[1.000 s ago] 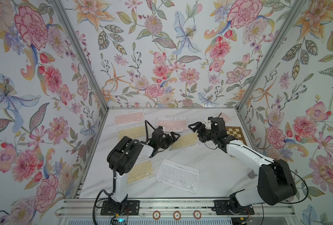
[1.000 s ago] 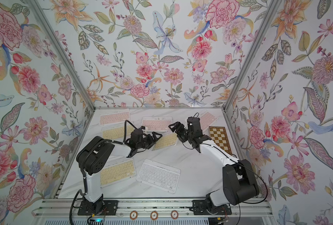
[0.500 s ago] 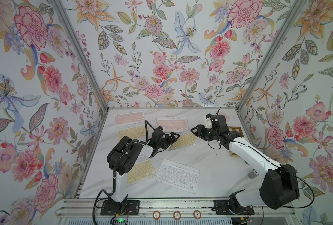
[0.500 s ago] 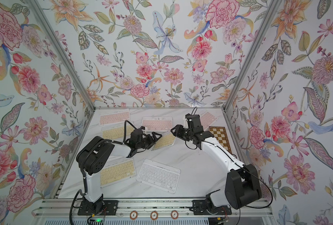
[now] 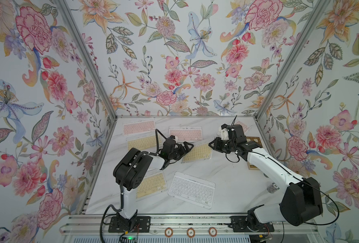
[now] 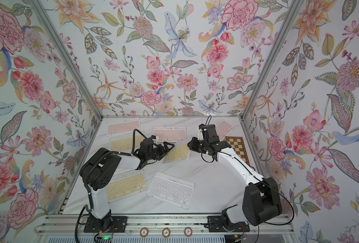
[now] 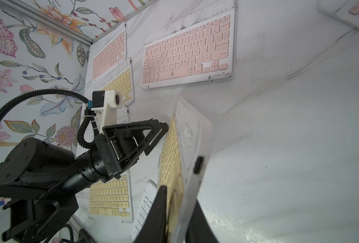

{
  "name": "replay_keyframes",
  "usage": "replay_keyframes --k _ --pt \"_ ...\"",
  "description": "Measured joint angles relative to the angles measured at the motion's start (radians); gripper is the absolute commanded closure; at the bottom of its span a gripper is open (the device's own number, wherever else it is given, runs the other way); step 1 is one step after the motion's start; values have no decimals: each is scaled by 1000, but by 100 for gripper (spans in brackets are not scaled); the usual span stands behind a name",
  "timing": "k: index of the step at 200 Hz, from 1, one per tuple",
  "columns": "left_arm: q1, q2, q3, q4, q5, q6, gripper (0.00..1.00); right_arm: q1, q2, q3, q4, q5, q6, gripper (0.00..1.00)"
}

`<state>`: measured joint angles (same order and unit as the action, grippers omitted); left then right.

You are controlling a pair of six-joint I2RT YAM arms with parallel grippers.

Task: Stack the numeric keypads
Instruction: Pick up the numeric keypad from the center of the board, then place the numeric keypad at the numeric keypad.

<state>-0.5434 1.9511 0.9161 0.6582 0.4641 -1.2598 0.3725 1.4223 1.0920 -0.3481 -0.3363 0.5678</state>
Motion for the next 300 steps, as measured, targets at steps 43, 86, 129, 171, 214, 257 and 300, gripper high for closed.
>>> replay_keyframes --k 43,86,129,171,214,257,300 --pt "4 -21 2 -34 0 23 1 -32 -5 0 6 -36 -6 96" --pt "32 -59 43 -131 0 78 1 -103 -10 0 44 -124 5 100" --pt "99 -137 123 -233 3 162 1 -147 27 27 132 -220 51 100" --pt "201 -144 223 -380 -4 271 1 -159 153 137 230 -305 87 100" --pt "278 -37 397 -470 -8 364 1 -173 364 275 378 -385 152 100" --pt "303 121 526 -521 8 391 1 -177 563 409 456 -443 187 100" --pt "309 235 612 -556 30 401 1 -177 692 454 537 -500 230 100"
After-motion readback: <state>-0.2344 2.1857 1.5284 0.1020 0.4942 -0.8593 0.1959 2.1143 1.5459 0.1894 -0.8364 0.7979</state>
